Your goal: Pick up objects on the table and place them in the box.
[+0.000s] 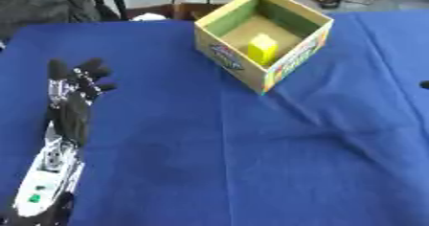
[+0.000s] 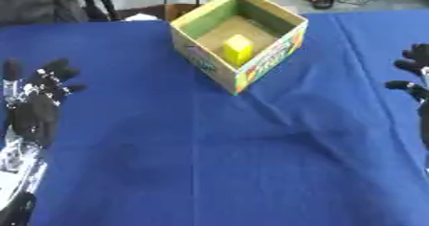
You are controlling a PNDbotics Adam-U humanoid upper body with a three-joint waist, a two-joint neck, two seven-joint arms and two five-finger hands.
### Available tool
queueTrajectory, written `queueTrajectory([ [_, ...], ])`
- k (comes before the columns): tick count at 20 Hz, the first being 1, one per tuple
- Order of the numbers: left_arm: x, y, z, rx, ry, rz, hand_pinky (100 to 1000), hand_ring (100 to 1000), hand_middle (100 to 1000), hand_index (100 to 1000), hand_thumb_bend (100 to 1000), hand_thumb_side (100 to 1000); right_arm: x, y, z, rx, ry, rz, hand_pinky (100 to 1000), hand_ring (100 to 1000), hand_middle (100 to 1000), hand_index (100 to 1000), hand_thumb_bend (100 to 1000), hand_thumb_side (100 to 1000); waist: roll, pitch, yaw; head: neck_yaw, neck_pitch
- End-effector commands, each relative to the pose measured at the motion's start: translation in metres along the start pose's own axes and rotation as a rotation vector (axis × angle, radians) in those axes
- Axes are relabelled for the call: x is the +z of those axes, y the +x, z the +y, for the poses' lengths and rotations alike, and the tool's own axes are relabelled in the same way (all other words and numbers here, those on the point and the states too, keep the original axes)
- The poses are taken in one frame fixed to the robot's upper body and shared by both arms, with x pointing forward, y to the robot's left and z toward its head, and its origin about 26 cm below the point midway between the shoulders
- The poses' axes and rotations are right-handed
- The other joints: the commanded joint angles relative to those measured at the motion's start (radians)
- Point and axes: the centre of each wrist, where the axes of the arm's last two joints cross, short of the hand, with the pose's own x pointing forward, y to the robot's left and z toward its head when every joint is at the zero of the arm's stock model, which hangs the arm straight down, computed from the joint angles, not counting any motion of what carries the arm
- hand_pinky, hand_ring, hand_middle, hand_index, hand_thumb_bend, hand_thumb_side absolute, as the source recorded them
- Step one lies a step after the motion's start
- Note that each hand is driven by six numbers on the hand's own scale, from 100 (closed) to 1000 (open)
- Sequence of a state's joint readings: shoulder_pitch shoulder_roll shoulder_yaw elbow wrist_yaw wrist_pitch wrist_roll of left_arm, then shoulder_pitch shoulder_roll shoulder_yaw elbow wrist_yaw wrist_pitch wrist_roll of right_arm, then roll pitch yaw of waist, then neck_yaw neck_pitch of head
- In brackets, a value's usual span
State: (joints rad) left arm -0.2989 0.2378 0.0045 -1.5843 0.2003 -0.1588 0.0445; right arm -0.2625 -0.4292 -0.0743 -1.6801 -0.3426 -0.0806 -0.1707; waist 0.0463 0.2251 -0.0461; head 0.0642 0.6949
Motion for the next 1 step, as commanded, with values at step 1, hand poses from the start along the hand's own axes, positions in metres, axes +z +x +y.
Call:
queueTrajectory([
  [1,-0.003,0.0063,0.0037,-0.011,0.001,-0.021,710,809,628,785,826,1000,-0.0032,0.0096,-0.0021,0.016,-0.004,-0.035,562,778,740,790,513,600,-0.003,-0.02,-0.001,0.003,0.013],
])
